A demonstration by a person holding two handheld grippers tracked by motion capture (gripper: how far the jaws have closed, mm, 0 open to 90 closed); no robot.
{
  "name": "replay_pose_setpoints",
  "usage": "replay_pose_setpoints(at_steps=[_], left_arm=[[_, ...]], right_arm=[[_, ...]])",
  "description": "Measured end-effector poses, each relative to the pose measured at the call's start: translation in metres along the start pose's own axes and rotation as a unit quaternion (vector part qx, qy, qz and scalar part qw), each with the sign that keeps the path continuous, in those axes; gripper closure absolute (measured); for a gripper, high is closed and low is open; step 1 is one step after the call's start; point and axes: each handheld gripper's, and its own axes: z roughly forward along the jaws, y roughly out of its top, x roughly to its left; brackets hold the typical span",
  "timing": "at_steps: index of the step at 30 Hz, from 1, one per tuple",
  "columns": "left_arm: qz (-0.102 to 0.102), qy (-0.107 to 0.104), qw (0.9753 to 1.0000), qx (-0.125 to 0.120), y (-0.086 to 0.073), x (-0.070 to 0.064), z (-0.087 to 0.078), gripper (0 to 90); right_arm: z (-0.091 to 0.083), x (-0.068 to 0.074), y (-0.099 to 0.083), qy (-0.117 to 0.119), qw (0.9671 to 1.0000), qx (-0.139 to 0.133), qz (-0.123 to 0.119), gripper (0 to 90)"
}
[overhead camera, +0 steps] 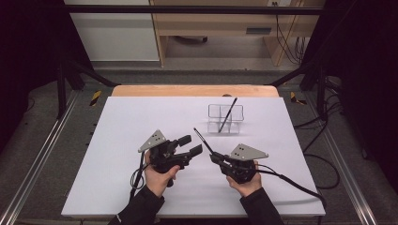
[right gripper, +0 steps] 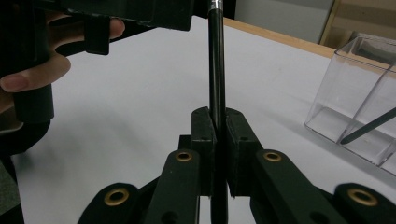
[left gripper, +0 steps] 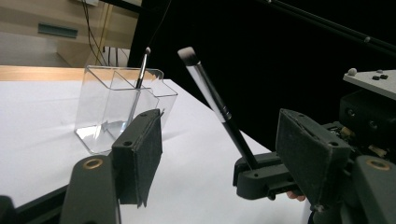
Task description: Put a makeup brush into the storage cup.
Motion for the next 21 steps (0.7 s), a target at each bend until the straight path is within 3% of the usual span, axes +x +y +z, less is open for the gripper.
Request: replay_pose_setpoints(at_steps=[11, 21], left_arm=[[-0.021, 0.002, 0.9997, -0.009, -0.002, 0.002, 0.009, 35.3], [-0.042, -0.004, 0.9990, -0.016, -0.003, 0.003, 0.014, 46.6]], right_arm=[[0.003, 0.001, -0.002, 0.002, 1.0000, 0.003, 0.000, 84.2], [0.005, 0.002, -0.003, 0.004, 1.0000, 0.002, 0.001, 84.2]])
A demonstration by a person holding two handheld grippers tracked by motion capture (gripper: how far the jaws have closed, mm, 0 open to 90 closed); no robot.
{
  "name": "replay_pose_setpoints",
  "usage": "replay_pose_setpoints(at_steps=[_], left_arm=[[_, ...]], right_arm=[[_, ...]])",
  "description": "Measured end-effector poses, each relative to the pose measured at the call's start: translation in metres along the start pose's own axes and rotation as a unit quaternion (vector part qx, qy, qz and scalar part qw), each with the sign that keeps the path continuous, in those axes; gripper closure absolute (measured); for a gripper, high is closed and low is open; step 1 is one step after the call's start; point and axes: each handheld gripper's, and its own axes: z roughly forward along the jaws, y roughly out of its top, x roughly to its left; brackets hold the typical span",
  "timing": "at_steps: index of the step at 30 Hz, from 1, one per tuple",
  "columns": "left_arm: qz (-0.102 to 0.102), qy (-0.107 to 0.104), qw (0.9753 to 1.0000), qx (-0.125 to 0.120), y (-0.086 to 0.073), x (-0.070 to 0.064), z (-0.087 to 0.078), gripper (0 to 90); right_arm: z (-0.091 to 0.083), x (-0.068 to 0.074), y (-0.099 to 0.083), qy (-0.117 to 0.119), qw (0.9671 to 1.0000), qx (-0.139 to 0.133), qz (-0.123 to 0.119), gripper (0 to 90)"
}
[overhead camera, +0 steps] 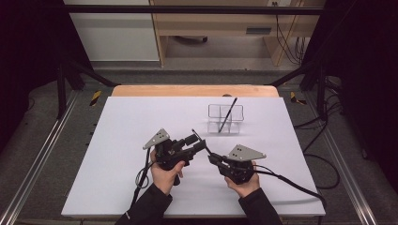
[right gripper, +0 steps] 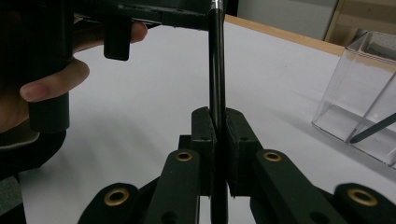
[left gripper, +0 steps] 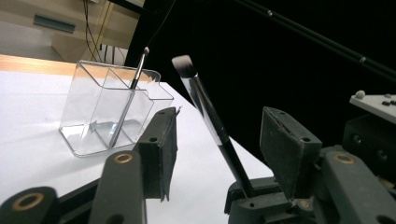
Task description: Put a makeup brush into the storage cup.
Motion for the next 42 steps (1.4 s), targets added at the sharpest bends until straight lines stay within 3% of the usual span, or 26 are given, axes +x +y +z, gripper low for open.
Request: replay_pose_setpoints(at_steps=[11, 23, 27, 42], left_arm=[[-0.013, -0.002, 0.9999, -0.006, -0.0014, -0.0015, 0.0033, 56.4], [-0.027, 0.002, 0.9996, -0.011, -0.0018, -0.0023, 0.0026, 73.9], [-0.039, -0.002, 0.9991, -0.013, -0.0021, -0.0004, 0.0016, 76.3], [-0.039, -0.027, 0.9988, -0.012, -0.0017, -0.0037, -0.0010, 81.8]], right_arm=[[0.0019, 0.0014, -0.0007, -0.001, 1.0000, -0.001, 0.000, 84.2], [0.0028, 0.0025, -0.0010, 0.004, 1.0000, -0.007, 0.002, 84.2], [0.0030, 0.0026, -0.0012, 0.006, 1.0000, -0.007, 0.001, 84.2], [0.0071, 0.0030, -0.0034, 0.015, 0.9999, -0.001, -0.001, 83.2]])
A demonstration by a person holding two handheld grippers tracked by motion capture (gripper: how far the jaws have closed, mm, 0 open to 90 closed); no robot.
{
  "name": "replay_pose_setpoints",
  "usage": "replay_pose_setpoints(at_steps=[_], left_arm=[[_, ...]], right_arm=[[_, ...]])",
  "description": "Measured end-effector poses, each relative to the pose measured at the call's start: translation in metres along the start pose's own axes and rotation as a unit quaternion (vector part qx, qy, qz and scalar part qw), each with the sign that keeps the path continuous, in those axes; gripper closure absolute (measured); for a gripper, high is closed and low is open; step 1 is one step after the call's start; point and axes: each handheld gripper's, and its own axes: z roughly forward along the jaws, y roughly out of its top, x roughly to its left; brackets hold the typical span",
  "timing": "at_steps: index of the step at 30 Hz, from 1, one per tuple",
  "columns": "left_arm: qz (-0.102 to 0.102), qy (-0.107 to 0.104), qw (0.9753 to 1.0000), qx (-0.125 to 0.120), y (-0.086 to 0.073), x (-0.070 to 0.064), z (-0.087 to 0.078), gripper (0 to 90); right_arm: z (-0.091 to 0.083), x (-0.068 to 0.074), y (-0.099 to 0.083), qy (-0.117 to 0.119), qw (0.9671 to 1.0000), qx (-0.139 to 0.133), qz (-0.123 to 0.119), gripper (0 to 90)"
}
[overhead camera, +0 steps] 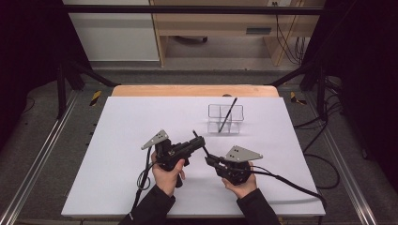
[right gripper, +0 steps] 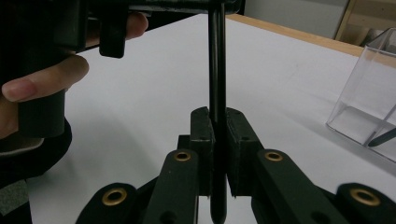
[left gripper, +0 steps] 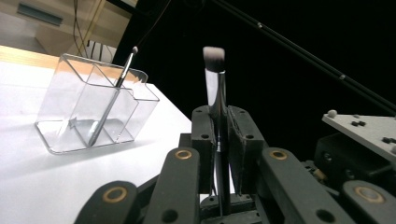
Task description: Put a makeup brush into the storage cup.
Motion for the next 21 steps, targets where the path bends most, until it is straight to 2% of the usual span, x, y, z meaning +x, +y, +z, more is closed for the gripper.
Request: replay_pose_setpoints(at_steps=[5, 9, 10, 12, 13, 14, 15, 16, 18, 21], left_arm=[[0.005, -0.007, 1.0000, 0.001, 0.000, -0.002, -0.001, 83.0], [0.020, -0.006, 0.9998, 0.004, 0.001, -0.004, -0.002, 83.2], [0.025, -0.005, 0.9997, 0.006, 0.002, -0.005, -0.003, 83.2], [0.036, 0.000, 0.9993, 0.009, 0.003, -0.006, -0.004, 83.2], [0.051, 0.007, 0.9986, 0.013, 0.005, -0.008, -0.005, 83.2], [0.051, 0.007, 0.9986, 0.013, 0.005, -0.008, -0.005, 83.2], [0.057, 0.009, 0.9982, 0.016, 0.005, -0.008, -0.005, 83.2], [0.060, 0.011, 0.9979, 0.018, 0.006, -0.008, -0.006, 83.2], [0.072, 0.016, 0.9970, 0.024, 0.006, -0.010, -0.006, 83.2], [0.083, 0.022, 0.9956, 0.038, 0.005, -0.011, -0.005, 83.2]], right_arm=[[0.001, 0.001, 0.000, 0.003, 1.0000, 0.002, -0.002, 83.0], [0.001, 0.001, 0.000, 0.004, 1.0000, 0.004, -0.001, 80.5], [0.001, 0.000, 0.000, 0.004, 1.0000, 0.007, -0.001, 73.3], [0.001, 0.000, 0.000, 0.003, 1.0000, 0.007, 0.001, 69.8], [0.001, 0.000, 0.000, -0.003, 1.0000, 0.003, 0.001, 59.2], [0.001, 0.000, 0.000, -0.003, 1.0000, 0.003, 0.001, 59.2], [0.001, 0.000, 0.001, -0.008, 1.0000, 0.000, 0.002, 51.5], [0.001, 0.000, 0.001, -0.008, 1.0000, 0.000, 0.002, 51.5], [0.001, -0.001, 0.001, -0.012, 0.9999, -0.004, 0.003, 45.1], [0.000, -0.001, 0.002, -0.013, 0.9999, -0.005, 0.002, 44.2]])
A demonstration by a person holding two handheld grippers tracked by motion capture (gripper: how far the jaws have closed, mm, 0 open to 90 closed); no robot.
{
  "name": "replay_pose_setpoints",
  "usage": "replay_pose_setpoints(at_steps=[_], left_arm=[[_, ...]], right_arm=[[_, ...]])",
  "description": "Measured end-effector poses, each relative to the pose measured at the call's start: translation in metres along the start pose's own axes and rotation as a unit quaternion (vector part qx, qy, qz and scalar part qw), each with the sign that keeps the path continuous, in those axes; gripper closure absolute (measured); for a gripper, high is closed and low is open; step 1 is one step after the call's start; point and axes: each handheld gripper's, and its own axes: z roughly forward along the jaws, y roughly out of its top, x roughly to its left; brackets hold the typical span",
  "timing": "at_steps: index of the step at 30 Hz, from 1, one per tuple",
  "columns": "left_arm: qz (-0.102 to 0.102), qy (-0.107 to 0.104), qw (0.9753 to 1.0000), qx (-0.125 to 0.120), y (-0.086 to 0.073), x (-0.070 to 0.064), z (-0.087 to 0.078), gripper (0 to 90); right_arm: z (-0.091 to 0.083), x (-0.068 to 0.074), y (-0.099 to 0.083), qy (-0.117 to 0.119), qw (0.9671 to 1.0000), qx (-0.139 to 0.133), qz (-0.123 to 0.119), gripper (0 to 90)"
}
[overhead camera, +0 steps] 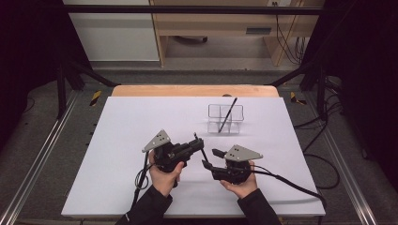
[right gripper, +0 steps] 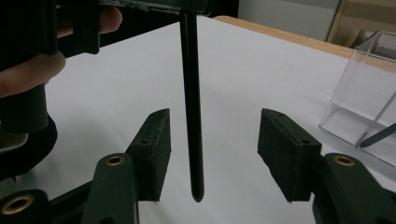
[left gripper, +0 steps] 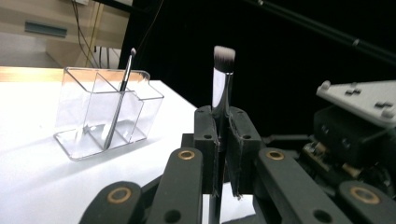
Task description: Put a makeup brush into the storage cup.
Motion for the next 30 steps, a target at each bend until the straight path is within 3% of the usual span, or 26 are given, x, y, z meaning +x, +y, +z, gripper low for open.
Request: replay_pose_setpoints(at_steps=[5, 14, 30], left_arm=[[0.020, 0.003, 0.9995, 0.022, -0.004, -0.004, 0.005, 83.2], [0.048, 0.001, 0.9979, 0.042, -0.007, -0.012, 0.012, 83.2], [0.064, 0.005, 0.9964, 0.055, -0.011, -0.014, 0.016, 83.2]], right_arm=[[-0.001, 0.000, 0.002, 0.000, 1.0000, 0.003, 0.000, 47.1], [-0.004, 0.001, 0.004, 0.004, 1.0000, 0.005, 0.003, 62.3], [-0.005, 0.001, 0.004, 0.020, 0.9997, 0.002, 0.011, 79.5]])
